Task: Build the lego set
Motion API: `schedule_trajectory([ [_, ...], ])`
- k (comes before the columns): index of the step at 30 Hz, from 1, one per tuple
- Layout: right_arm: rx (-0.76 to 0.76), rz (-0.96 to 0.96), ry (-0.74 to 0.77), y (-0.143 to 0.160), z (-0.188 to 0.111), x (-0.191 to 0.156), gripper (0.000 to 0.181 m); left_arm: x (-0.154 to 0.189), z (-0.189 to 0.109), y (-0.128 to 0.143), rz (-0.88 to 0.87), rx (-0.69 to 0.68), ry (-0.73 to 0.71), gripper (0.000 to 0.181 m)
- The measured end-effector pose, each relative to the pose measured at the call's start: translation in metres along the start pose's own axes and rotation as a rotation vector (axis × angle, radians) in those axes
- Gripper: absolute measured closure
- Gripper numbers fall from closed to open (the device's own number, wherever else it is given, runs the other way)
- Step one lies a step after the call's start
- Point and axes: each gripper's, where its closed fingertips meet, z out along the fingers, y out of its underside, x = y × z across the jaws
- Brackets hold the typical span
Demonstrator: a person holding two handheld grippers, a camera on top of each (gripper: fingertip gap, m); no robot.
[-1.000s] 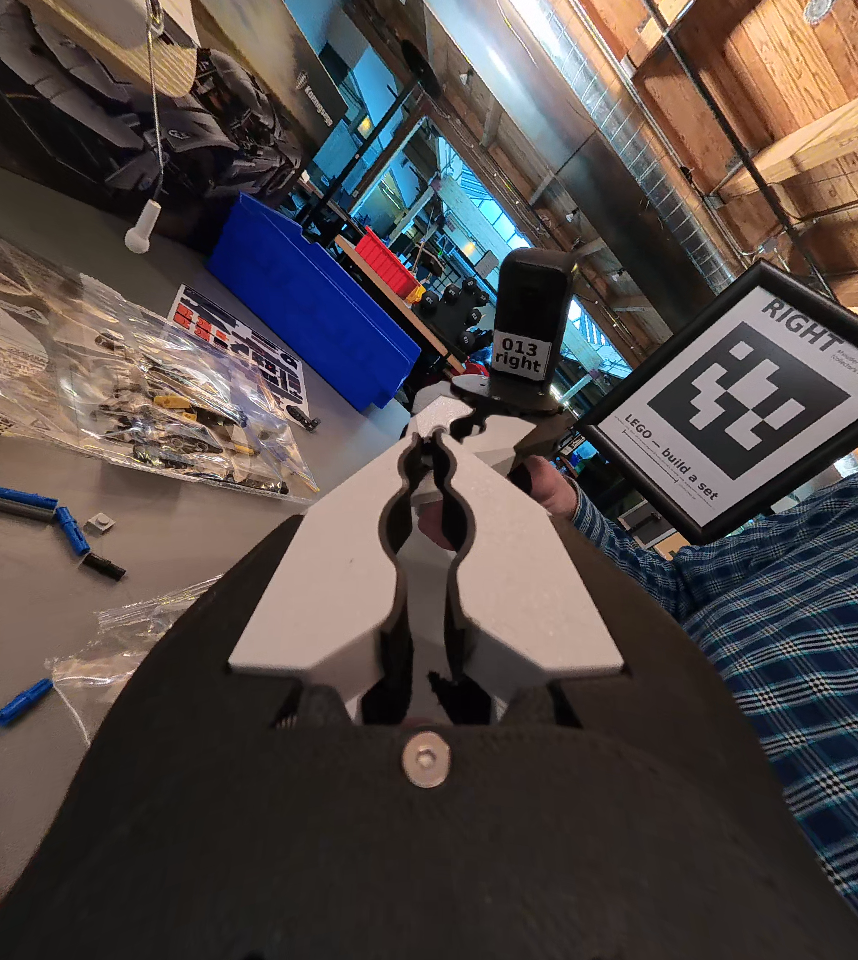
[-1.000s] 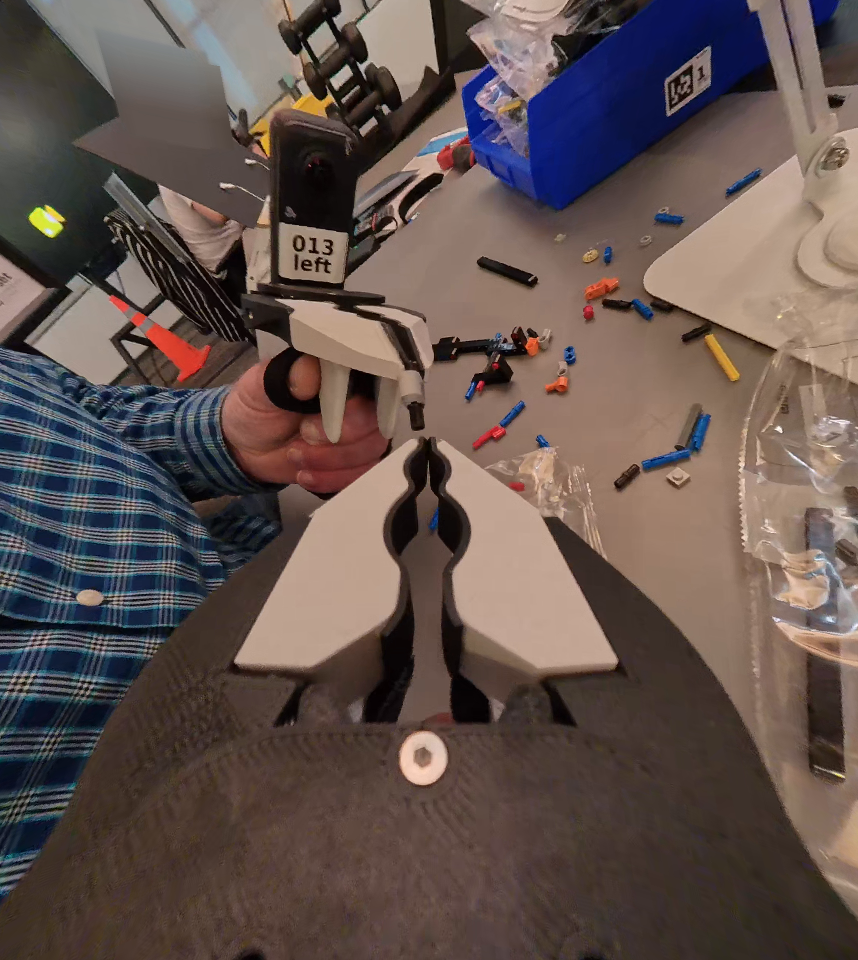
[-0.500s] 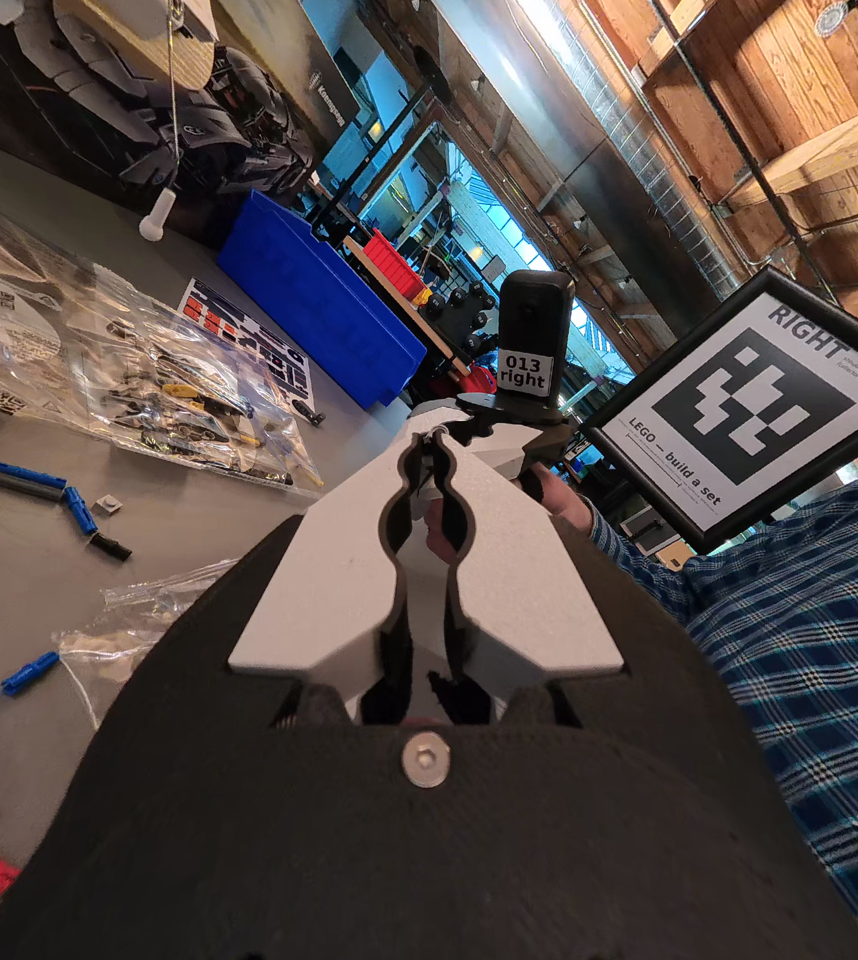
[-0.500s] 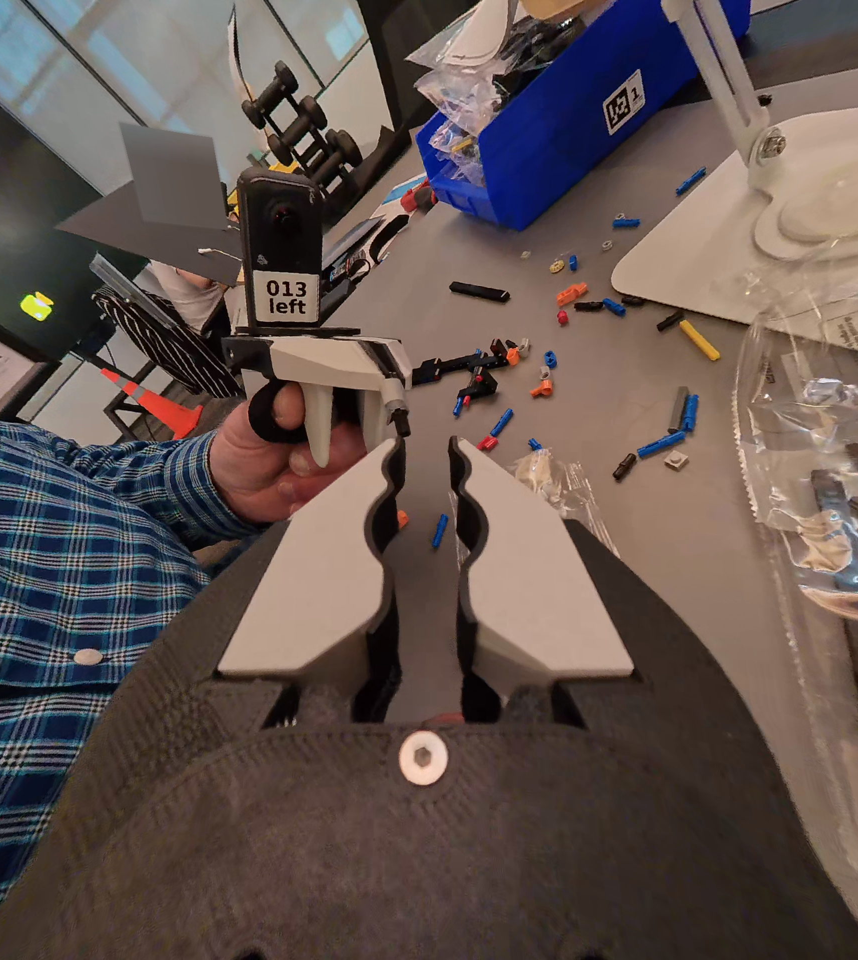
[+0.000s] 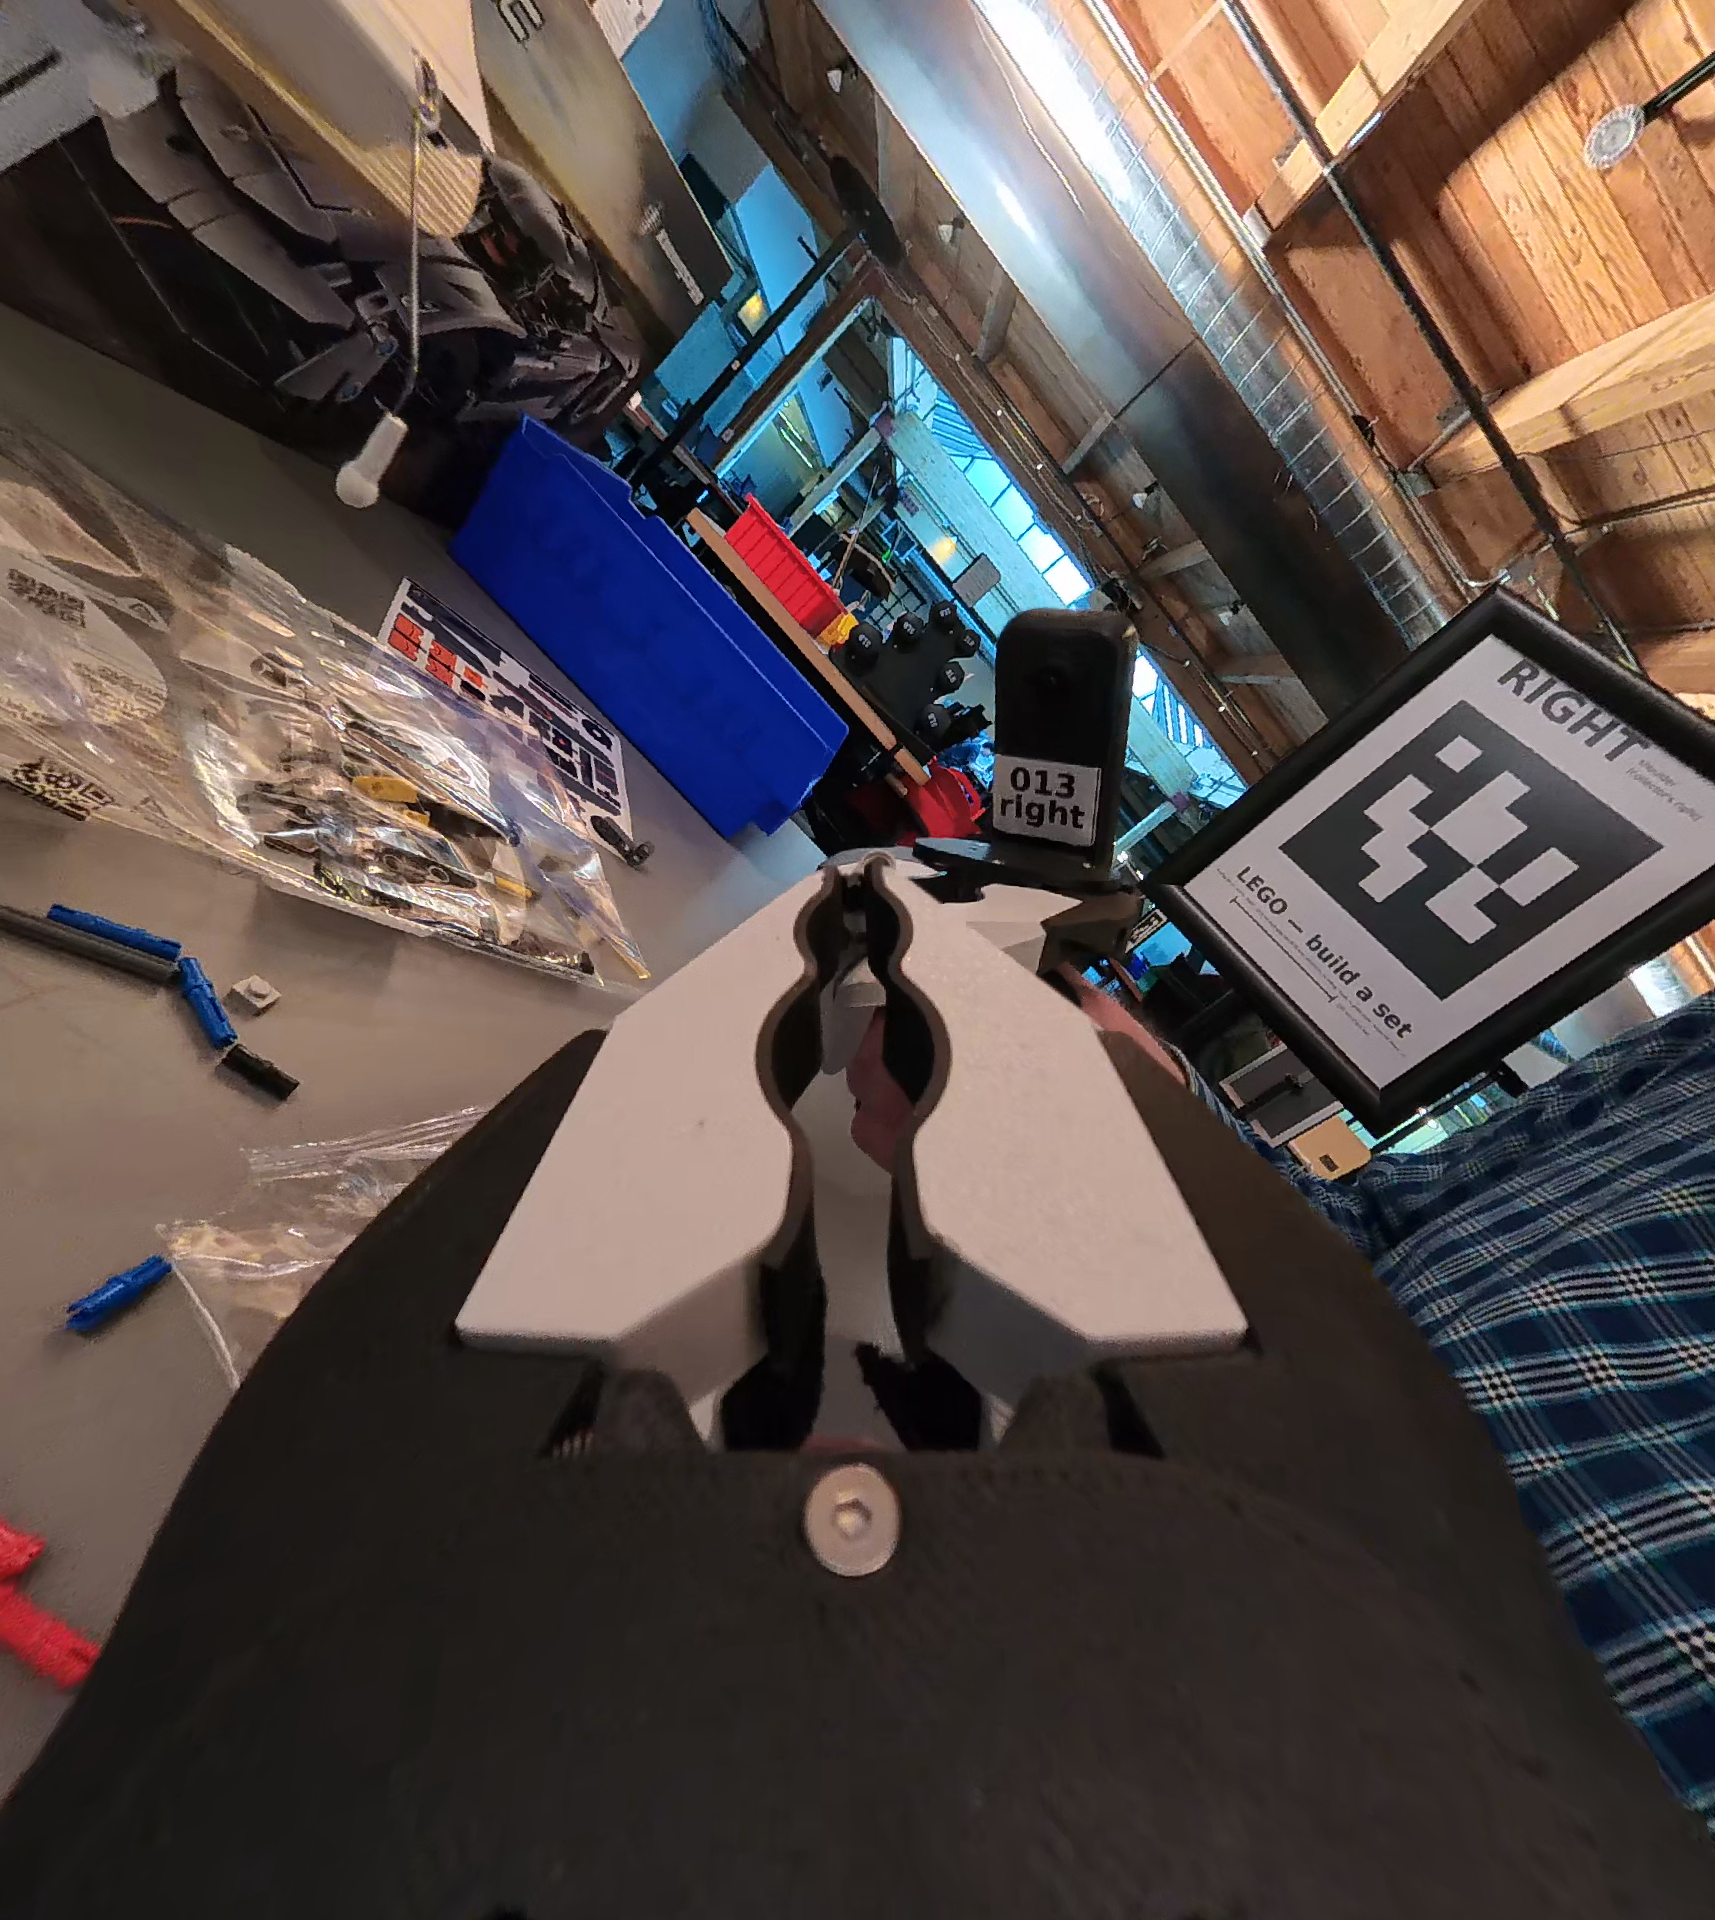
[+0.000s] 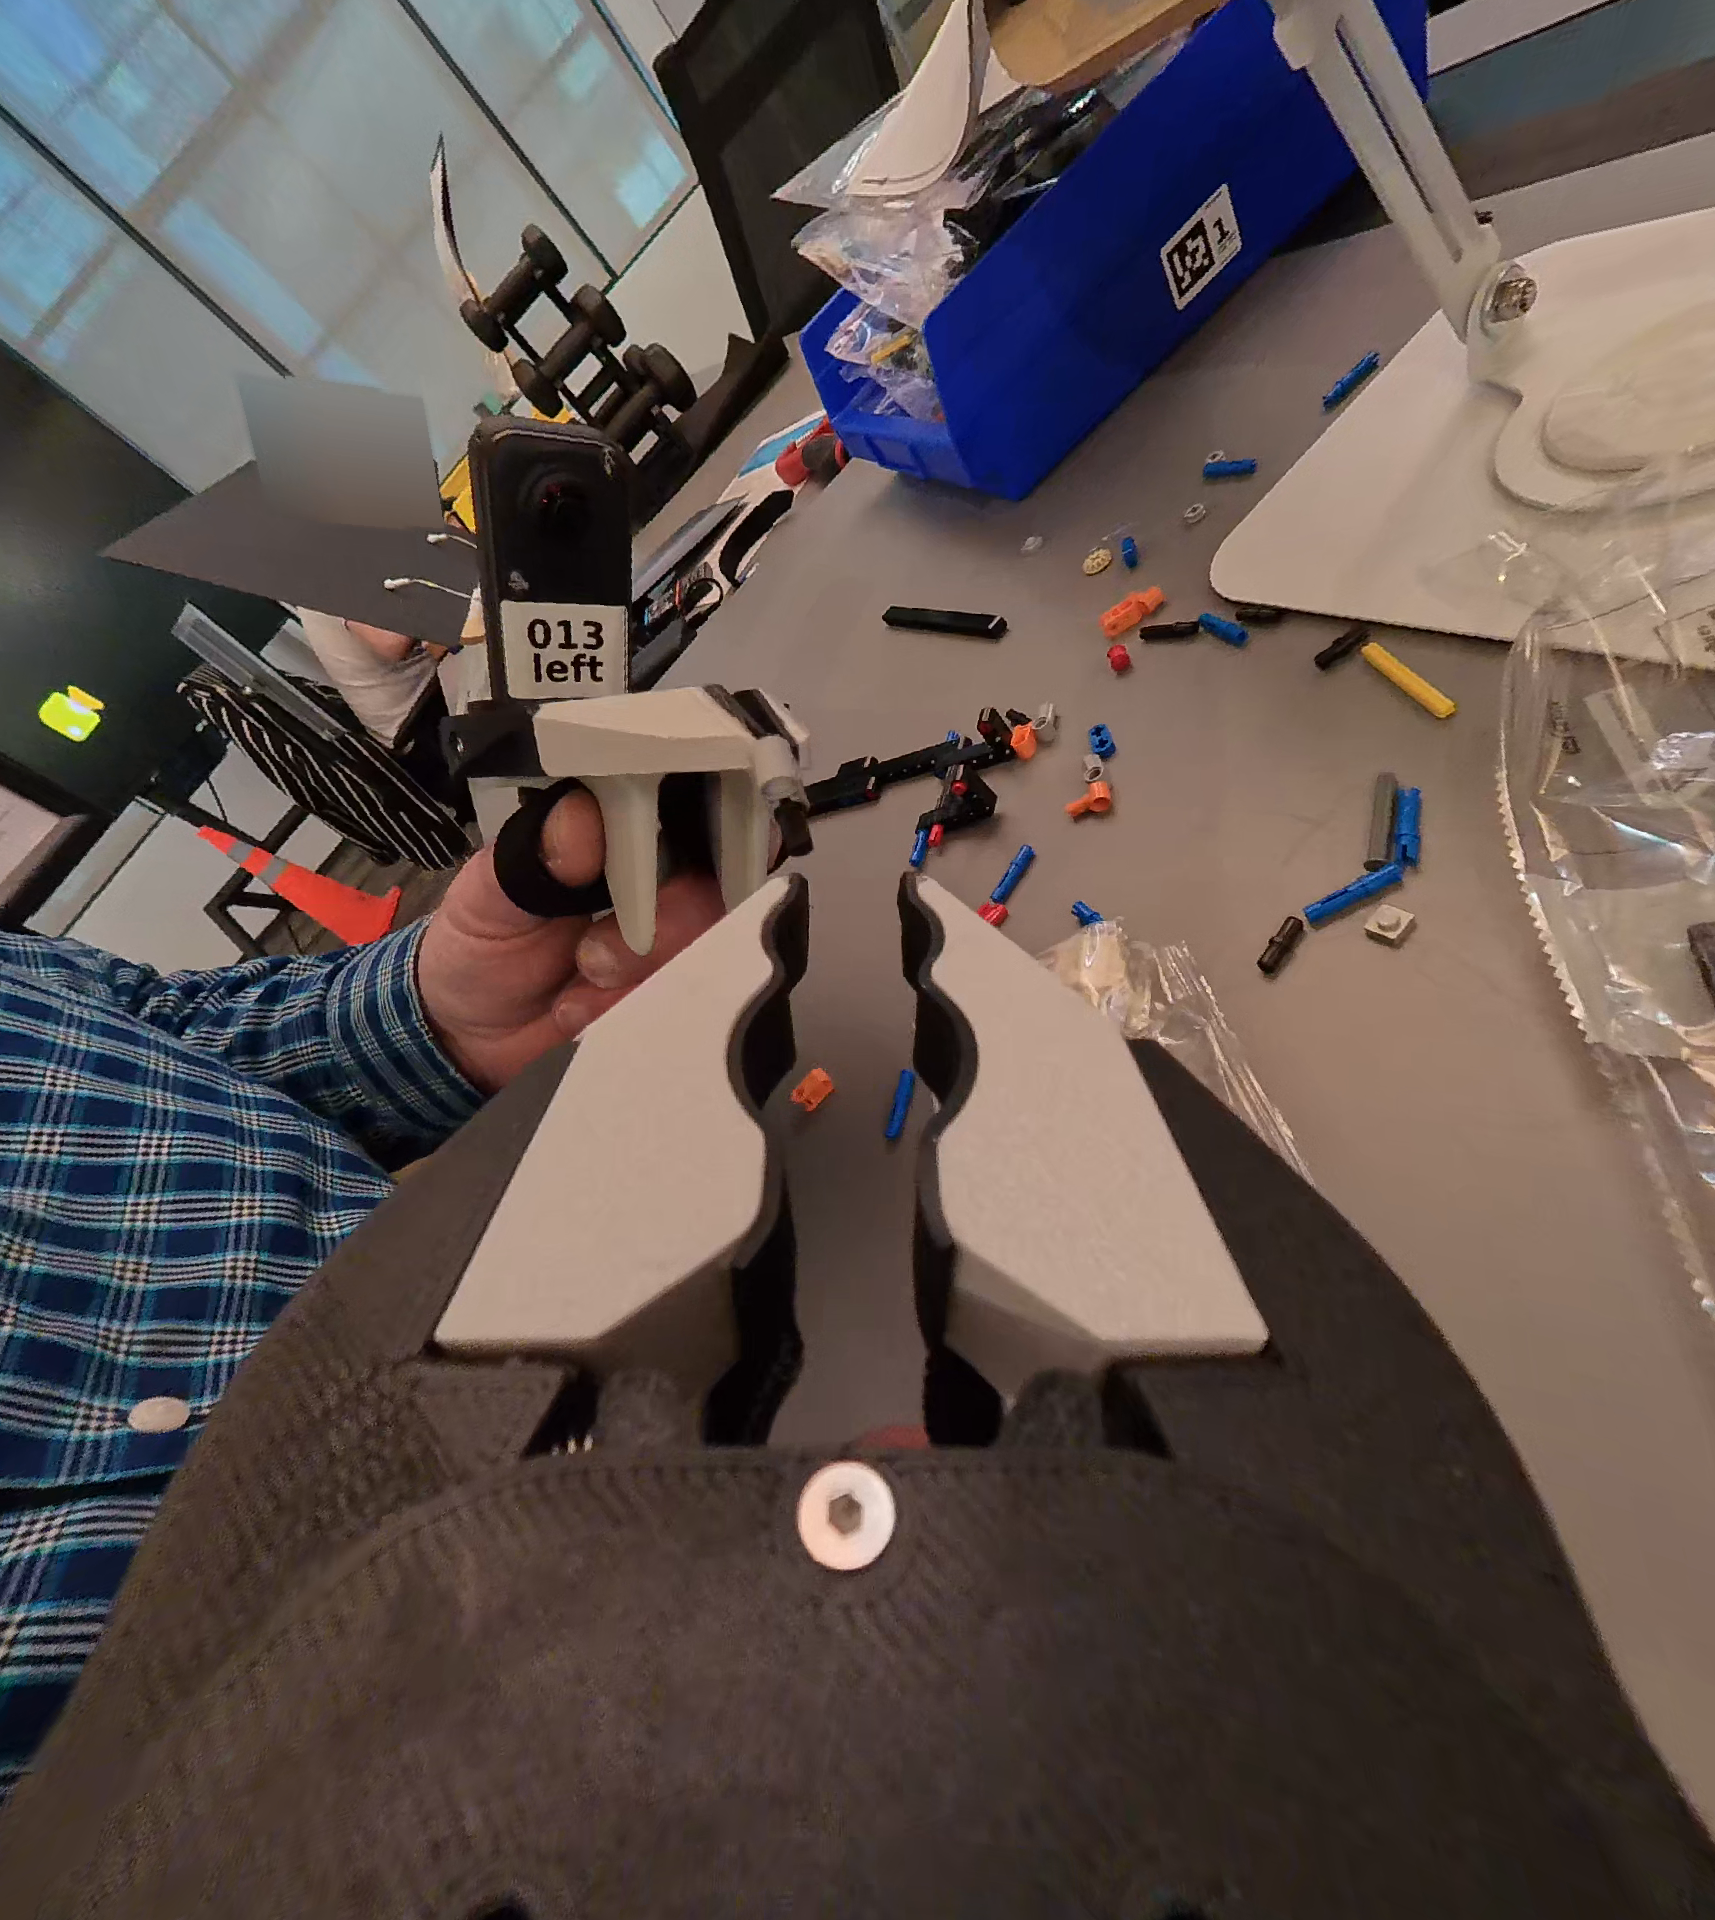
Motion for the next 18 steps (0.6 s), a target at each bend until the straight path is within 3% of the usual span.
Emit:
schedule_trajectory([
  [9, 0.036, 0.035, -0.024, -0.005, 0.002, -0.003, 0.163, 0.000, -0.003, -0.005, -0.059, 0.045, 0.023, 0.181],
  [18, 0.094, 0.004, -0.068, -0.012, -0.002, -0.010, 0.172, 0.000, 0.000, 0.002, -0.097, 0.044, 0.036, 0.180],
])
